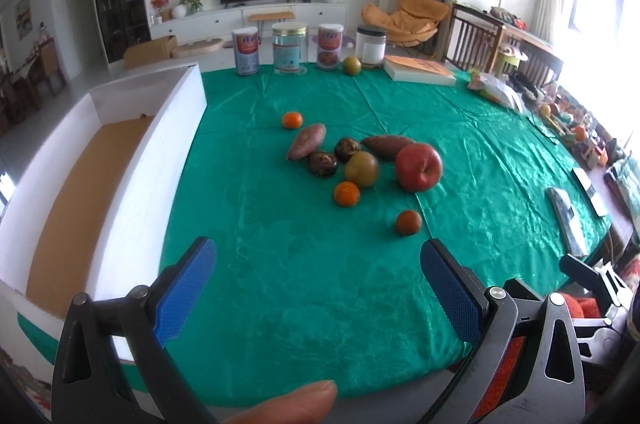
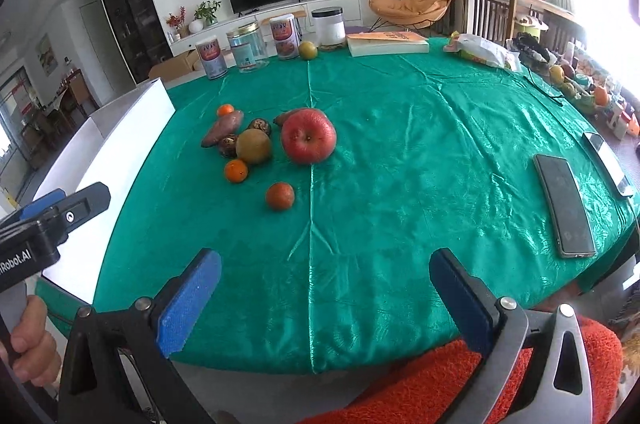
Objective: Organize fruits
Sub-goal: 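Move both tools over the table toward the cluster of fruit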
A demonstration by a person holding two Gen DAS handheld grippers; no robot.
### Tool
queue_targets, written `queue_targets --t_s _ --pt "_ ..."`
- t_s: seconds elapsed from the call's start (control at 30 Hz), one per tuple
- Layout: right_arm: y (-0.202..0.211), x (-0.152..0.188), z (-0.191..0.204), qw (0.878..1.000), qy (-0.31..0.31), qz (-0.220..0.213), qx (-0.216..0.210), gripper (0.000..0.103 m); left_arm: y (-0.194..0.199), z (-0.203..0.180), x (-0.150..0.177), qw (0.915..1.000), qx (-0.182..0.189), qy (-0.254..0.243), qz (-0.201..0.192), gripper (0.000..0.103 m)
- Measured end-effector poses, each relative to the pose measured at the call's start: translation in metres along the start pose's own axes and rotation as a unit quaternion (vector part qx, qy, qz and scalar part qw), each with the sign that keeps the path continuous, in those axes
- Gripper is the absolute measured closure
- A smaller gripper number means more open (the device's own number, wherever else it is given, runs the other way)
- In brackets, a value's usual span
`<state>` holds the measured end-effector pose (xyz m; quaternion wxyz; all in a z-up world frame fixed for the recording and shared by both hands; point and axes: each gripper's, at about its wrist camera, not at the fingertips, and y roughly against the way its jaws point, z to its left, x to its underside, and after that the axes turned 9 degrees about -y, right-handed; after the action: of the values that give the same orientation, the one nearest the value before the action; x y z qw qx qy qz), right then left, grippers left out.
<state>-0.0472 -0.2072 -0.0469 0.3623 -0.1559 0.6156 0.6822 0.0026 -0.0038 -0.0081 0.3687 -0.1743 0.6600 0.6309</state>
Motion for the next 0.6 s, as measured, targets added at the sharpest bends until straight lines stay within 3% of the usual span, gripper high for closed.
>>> queue_targets --t_s 0.17,0.47,0.6 --pt "-0.004 0.014 -0.011 0.998 -0.004 -0.027 0.054 0.0 -0.009 -0.005 0.008 0.9999 -0.001 -0.007 0.015 0.001" --pt "0.036 0.003 -0.019 0.986 -0.009 -0.154 0.057 0.0 -0.028 -0.002 0.02 0.9989 -0.022 -0.012 0.04 0.001" --pt "0.016 0.0 -0.016 0.995 0.001 -0.097 0.008 0.0 -0.038 -0.005 0.024 0.9982 -0.036 -0.02 0.044 0.001"
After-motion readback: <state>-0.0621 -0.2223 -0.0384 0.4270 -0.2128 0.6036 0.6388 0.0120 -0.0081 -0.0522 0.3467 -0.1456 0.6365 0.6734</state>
